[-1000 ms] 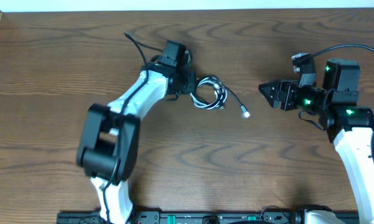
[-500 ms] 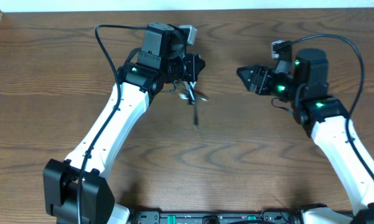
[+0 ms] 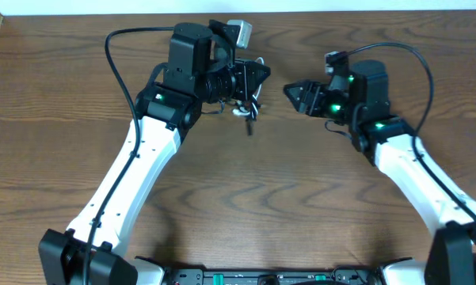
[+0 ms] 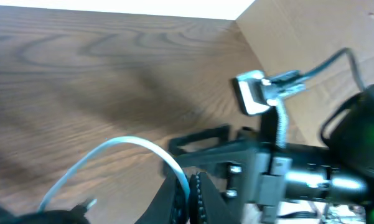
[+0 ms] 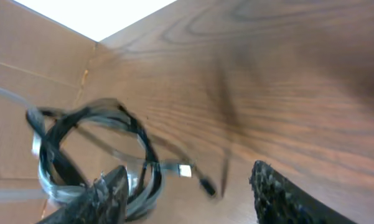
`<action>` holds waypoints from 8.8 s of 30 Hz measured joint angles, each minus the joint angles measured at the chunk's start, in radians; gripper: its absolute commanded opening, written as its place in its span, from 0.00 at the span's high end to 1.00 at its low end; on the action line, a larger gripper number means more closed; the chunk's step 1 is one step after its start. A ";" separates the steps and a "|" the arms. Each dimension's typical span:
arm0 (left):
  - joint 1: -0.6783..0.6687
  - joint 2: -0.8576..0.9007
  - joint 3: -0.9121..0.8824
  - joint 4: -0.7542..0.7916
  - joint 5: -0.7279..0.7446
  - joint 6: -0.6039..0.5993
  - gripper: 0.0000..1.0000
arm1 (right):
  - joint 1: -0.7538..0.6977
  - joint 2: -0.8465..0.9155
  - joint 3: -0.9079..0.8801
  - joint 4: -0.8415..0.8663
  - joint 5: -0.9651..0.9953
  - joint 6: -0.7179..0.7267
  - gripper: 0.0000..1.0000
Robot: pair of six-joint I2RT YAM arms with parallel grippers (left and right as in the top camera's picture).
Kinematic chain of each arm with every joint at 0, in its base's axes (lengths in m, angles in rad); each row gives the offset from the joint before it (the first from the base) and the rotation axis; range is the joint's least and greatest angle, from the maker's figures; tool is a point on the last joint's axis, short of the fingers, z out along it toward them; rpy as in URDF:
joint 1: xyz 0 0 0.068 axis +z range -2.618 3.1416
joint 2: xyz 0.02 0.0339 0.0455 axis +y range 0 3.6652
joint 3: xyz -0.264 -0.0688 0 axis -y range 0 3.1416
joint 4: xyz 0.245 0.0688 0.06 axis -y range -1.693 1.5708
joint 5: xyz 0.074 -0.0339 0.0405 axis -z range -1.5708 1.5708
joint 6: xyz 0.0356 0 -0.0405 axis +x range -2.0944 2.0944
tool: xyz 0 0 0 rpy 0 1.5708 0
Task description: Untangle cables
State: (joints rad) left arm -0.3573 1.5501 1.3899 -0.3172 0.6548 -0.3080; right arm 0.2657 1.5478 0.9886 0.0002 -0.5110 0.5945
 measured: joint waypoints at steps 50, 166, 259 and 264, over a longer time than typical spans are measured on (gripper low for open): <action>0.085 0.010 -0.004 -0.149 0.080 0.018 0.92 | 0.088 0.250 0.018 -0.238 0.032 0.072 0.43; 0.106 -0.071 -0.200 -0.145 -0.249 -0.194 0.93 | 0.116 0.085 0.024 -0.093 -0.103 -0.063 0.50; 0.262 -0.045 -0.195 -0.250 -0.194 -0.189 0.52 | -0.006 0.068 0.045 -0.525 0.150 -0.197 0.59; 0.262 -0.045 -0.195 -0.348 -0.306 -0.124 0.52 | 0.090 0.149 0.045 -0.370 0.142 -0.060 0.58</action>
State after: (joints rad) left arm -0.0956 1.5055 1.1954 -0.6655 0.3492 -0.4320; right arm 0.3553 1.6970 1.0332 -0.3698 -0.3691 0.5343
